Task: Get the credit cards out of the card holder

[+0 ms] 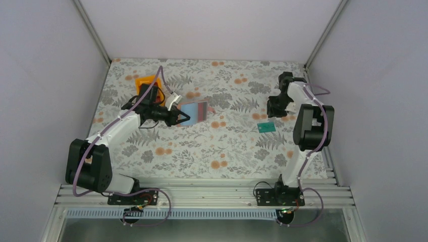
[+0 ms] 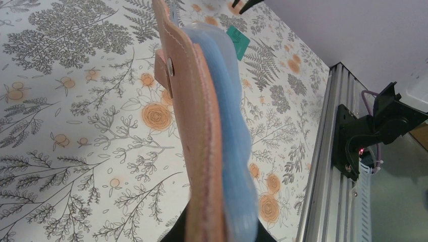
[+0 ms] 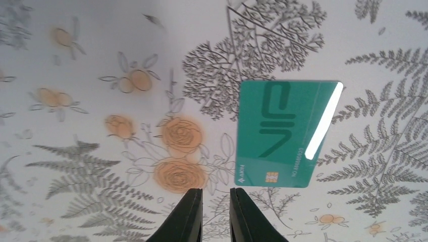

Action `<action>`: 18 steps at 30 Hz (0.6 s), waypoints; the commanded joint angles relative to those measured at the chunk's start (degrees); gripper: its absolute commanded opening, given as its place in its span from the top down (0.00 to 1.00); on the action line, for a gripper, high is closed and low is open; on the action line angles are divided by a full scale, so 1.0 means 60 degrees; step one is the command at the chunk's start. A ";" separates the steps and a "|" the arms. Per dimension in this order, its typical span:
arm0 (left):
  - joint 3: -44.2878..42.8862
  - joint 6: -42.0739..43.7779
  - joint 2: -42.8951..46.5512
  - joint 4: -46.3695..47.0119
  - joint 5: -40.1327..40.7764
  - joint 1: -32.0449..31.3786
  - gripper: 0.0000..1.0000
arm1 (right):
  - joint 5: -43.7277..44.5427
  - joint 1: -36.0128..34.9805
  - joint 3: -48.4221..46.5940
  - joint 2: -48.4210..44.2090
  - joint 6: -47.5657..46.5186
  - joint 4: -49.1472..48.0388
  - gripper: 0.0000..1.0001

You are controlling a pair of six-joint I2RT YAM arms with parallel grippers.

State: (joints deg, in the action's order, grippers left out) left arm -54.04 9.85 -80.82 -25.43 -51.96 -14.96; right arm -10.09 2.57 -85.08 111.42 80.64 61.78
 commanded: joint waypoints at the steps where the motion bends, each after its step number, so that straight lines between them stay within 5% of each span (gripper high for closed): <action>1: -0.0001 0.0153 0.0264 0.0054 -0.0374 0.0058 0.98 | -0.0261 0.0272 0.0241 -0.0691 -0.0420 -0.0870 0.83; 5: -0.0137 0.0350 0.0327 -0.0065 -0.0479 0.0062 0.98 | -0.0455 0.0071 0.0435 -0.1646 -0.1733 -0.2497 0.85; 9: -0.0851 0.0965 0.0311 -0.0770 -0.0976 0.0085 0.98 | 0.0906 -0.0647 0.0438 -0.3645 -0.3174 -0.3957 0.87; 13: -0.1937 0.2123 0.0136 -0.2129 -0.1942 0.0087 0.98 | 0.1409 -0.1281 0.0553 -0.5493 -0.4959 -0.5362 0.60; 18: -0.4157 0.4916 -0.0280 -0.5191 -0.3156 0.0091 0.98 | -0.1135 -0.1653 0.1302 -0.7206 -0.7269 -0.7695 0.48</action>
State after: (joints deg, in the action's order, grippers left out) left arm -69.91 23.83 -81.08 -41.30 -61.54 -14.72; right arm -7.53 -5.91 -80.90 72.88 51.75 28.18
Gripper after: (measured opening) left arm 0.077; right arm 0.496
